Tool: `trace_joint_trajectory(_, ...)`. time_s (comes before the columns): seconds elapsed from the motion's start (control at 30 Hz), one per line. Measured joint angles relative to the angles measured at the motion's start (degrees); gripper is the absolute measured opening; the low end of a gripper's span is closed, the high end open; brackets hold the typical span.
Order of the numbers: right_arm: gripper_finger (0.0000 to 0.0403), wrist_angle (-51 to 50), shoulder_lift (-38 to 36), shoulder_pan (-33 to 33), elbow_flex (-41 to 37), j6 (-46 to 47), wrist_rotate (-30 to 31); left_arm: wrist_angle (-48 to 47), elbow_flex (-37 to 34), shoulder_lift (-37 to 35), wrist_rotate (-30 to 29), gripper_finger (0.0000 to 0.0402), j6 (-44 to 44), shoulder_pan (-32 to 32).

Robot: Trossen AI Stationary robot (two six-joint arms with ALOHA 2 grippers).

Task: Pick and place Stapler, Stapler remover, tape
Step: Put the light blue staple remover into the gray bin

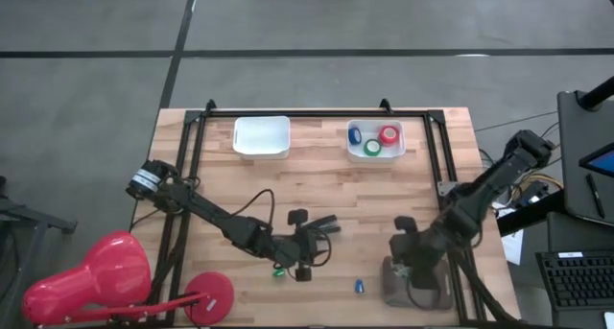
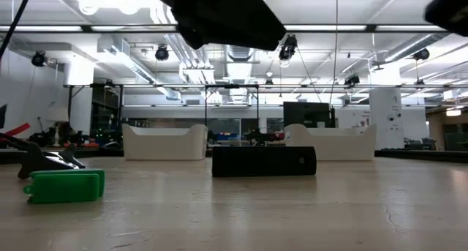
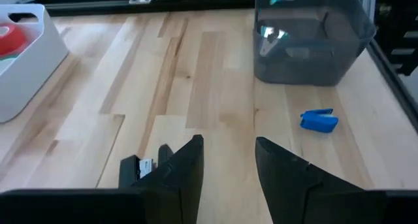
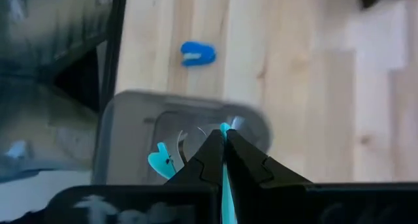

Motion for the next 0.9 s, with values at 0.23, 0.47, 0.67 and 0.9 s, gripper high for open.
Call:
trace_joint_trajectory(0.23,0.0008,0.86,4.60,5.15,-2.07,6.29,-1.37,-8.39,-0.02,0.00,0.31,0.0140,-3.62,-0.02)
trace_joint_trajectory(0.47,0.0009,2.49,9.41,5.64,-3.00,8.64,-1.63,-15.30,-0.02,0.00,4.03,0.0140,-12.21,-0.01)
trace_joint_trajectory(0.67,0.0043,2.49,9.90,5.68,-3.00,11.06,-1.83,-21.87,-0.02,-0.35,8.74,0.0140,-18.41,-0.04)
trace_joint_trajectory(0.9,0.0114,2.47,8.81,6.04,-2.77,11.76,-2.27,-32.20,-0.02,-2.75,9.36,0.0134,-22.93,-1.46)
